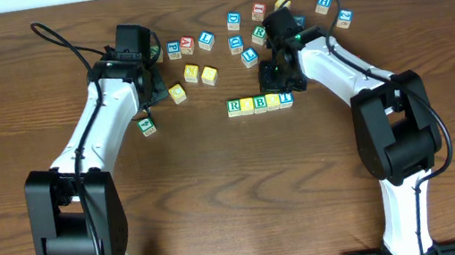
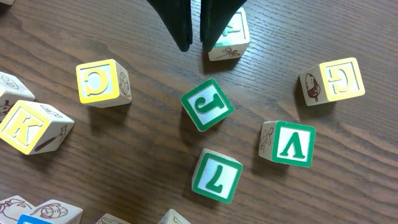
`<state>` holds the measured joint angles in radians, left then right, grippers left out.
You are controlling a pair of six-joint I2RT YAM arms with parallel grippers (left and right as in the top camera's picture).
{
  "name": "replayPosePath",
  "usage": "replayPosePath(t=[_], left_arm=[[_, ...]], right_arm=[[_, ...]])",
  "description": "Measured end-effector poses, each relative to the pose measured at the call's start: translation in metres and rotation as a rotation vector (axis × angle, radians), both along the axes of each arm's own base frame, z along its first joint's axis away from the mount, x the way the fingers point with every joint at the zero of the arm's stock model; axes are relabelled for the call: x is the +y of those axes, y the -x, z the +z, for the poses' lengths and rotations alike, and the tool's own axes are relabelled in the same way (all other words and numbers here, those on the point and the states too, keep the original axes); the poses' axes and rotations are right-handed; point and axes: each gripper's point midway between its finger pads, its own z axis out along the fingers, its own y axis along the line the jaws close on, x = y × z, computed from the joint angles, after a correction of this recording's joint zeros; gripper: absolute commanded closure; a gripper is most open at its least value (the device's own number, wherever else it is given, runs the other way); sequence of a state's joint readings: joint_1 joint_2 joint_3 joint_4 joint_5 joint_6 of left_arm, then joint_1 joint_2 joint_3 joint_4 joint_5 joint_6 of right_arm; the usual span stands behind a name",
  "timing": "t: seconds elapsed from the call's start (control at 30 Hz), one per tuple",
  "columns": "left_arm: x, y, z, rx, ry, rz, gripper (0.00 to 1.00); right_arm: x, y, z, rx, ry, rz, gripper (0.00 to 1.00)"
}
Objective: Spell out ROBOT
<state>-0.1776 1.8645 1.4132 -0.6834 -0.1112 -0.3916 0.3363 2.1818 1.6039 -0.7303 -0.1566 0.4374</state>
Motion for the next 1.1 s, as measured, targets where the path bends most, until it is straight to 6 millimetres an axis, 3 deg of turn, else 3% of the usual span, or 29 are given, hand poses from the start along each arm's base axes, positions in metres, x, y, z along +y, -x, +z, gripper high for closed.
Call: replayPosePath(t=[1.1], left_arm=[[-0.0002,-0.0009,0.0003,-0.004,0.001,0.0,0.92]], right_arm=[[0.0068,-0.0002,0.001,-0.025,0.001,0.079,0.99]])
